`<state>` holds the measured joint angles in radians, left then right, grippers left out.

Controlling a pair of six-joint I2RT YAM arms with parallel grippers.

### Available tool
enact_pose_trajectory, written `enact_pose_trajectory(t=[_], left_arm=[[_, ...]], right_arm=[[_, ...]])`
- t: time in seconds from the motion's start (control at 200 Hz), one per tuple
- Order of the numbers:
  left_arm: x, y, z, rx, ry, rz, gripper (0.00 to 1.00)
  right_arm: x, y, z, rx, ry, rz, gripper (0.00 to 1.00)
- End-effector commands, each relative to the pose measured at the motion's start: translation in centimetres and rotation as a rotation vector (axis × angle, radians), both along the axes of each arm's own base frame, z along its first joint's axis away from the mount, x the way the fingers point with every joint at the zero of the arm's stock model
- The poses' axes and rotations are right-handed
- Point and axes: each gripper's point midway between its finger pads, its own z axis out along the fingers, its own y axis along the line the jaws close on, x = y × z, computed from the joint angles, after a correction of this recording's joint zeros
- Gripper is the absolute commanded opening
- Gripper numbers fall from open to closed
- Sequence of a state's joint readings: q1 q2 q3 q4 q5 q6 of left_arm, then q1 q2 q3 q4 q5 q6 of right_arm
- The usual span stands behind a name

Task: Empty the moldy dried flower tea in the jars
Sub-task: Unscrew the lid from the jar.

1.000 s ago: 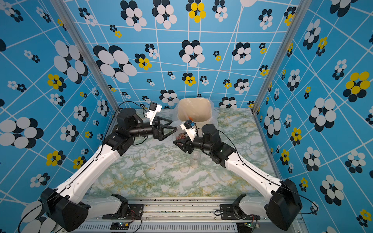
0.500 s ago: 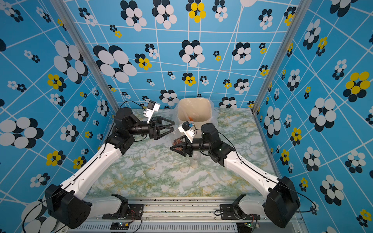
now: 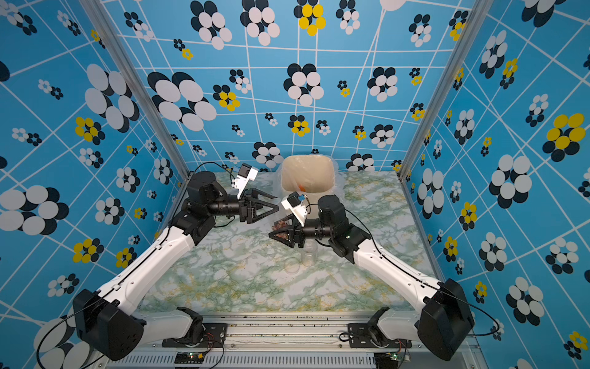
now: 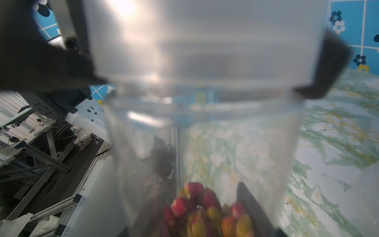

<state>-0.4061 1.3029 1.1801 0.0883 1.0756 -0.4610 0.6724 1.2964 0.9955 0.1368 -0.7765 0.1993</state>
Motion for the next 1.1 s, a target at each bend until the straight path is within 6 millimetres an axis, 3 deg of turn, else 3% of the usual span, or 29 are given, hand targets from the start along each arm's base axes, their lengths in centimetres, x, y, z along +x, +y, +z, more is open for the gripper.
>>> enact_pose_trajectory(t=[0.0,0.18,0.295,0.465,0.75,0.85,1.004,1.094], left_arm=[[0.3,-0.1,0.5,0.007,-0.032,0.012,0.65],[0.8,0.0,0.7,-0.001,-0.034,0.046,0.59],[0.7,0.0,1.1,-0.023,-0.035,0.039,0.75],[0.8,-0.1,1.2,-0.025,-0.032,0.037,0.81],[1.6,-0.3,0.7,-0.014,-0.013,0.065,0.60],[2.0,-0.3,0.7,-0.009,-0.007,0.095,0.56],[3.2,-0.2,-0.3,0.063,0.004,0.246,0.53],[4.7,0.3,-1.7,0.181,0.008,0.438,0.52]], right_arm=[[0.2,0.2,2.1,0.044,-0.042,0.013,0.00],[0.4,0.2,1.9,0.041,-0.040,0.006,0.00],[0.4,0.2,1.8,0.039,-0.037,0.005,0.00],[0.4,0.2,1.8,0.039,-0.036,0.007,0.00],[0.4,0.2,1.6,0.034,-0.032,0.007,0.00],[0.6,0.1,1.4,0.023,-0.031,-0.008,0.00],[2.7,-0.6,0.3,-0.057,-0.054,-0.136,0.00],[4.3,-1.3,-0.1,-0.087,-0.079,-0.236,0.00]])
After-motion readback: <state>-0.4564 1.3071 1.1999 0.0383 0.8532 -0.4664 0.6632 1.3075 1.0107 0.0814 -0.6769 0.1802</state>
